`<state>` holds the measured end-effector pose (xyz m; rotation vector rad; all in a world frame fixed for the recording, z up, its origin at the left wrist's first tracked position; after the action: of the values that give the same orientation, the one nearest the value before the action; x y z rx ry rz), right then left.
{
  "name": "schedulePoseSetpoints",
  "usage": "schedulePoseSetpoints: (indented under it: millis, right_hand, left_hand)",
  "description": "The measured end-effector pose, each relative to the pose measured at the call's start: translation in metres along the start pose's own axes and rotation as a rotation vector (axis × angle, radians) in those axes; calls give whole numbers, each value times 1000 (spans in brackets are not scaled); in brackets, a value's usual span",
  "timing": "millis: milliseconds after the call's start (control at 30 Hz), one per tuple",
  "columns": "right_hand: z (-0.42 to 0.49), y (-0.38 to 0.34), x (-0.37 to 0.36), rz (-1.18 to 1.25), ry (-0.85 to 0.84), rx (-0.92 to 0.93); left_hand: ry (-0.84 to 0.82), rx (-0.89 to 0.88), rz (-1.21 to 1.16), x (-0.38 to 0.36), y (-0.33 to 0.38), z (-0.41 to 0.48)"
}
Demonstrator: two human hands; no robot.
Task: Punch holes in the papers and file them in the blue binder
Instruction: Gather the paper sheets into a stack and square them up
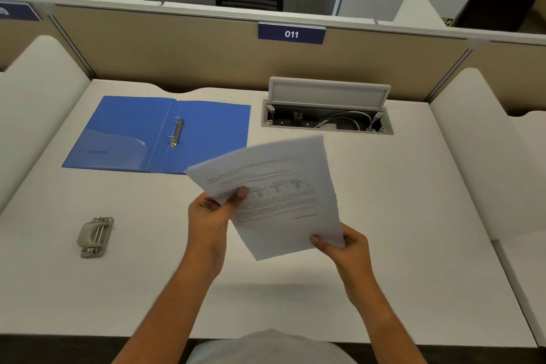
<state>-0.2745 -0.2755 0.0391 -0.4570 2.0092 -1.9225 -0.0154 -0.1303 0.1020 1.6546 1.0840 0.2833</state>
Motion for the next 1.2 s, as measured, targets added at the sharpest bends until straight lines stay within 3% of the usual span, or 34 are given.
schedulePoseSetpoints:
  millis: [133,267,500,733,1000,1200]
  right_hand:
    - [-8,10,-10,431,74,-89]
    - [-15,3,-29,517,43,-109]
    - [-1,-1,15,287,160,-30]
    - [9,-15,39,14,121,42]
    - [9,-19,36,-115,86,94]
    - [4,6,38,-152,44,23]
  left_hand:
    - [-56,77,-259,-4,-9,3]
    - [-106,131,-309,-11,-25,0]
    - [-5,19,-27,32,-5,9]
    - [-67,-86,601,38,11,15]
    - [-49,-98,579,41,-7,14]
    - [-73,-45,628,56,-34,24]
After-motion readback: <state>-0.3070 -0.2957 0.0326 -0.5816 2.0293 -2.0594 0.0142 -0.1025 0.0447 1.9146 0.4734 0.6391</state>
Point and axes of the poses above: each hand's wrist, its own z-axis towards the middle knuckle, its own x-axis out of the back of the hand, y = z × x, the point moved 10 cm from there along z, towards the middle knuckle, and after that the axes turned 12 degrees about x, right-handed, at the moved point
